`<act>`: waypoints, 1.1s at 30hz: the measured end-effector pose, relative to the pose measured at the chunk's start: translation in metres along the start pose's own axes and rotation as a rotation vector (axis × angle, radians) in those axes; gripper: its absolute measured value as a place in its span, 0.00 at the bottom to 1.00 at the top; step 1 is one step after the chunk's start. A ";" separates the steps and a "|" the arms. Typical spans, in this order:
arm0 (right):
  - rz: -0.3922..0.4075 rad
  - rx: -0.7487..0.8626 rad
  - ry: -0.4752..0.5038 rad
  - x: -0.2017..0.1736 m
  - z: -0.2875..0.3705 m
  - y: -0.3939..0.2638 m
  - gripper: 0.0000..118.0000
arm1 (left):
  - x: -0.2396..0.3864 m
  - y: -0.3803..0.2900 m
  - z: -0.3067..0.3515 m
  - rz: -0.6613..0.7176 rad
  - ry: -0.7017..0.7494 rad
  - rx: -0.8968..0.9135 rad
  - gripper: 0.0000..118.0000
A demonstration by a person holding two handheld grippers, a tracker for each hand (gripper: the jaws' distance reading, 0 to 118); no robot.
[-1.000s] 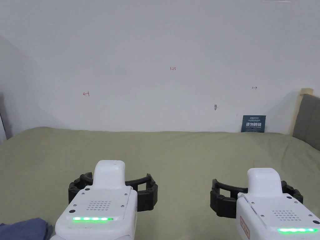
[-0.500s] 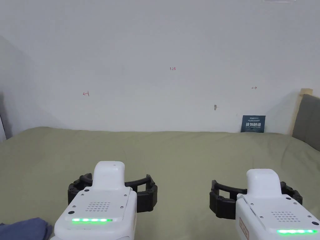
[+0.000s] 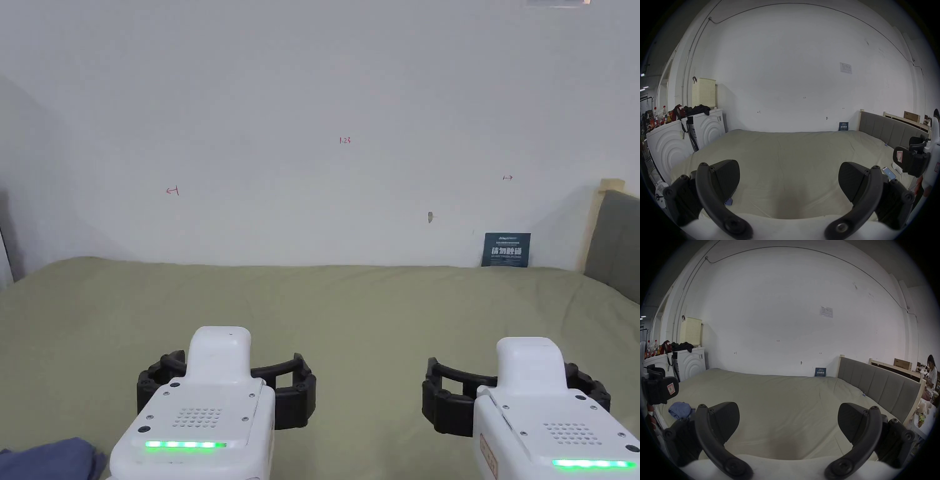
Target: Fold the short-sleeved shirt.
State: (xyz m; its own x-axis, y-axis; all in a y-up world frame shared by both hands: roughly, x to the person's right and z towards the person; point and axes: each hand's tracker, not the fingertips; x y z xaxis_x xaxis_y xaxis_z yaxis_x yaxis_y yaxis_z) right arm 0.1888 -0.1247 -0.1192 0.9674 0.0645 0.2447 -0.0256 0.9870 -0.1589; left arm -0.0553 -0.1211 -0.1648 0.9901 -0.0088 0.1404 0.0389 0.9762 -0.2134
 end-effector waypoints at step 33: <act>0.053 -0.021 -0.047 -0.011 0.006 0.015 1.00 | -0.001 0.008 0.007 0.001 -0.008 0.014 1.00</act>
State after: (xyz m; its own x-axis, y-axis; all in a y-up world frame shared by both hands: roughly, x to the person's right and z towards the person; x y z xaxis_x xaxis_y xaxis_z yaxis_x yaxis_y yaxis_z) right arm 0.1759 -0.1094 -0.1186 0.9520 0.1243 0.2798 -0.0711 0.9787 -0.1926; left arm -0.0571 -0.1119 -0.1602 0.9890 -0.0059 0.1478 0.0356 0.9792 -0.1996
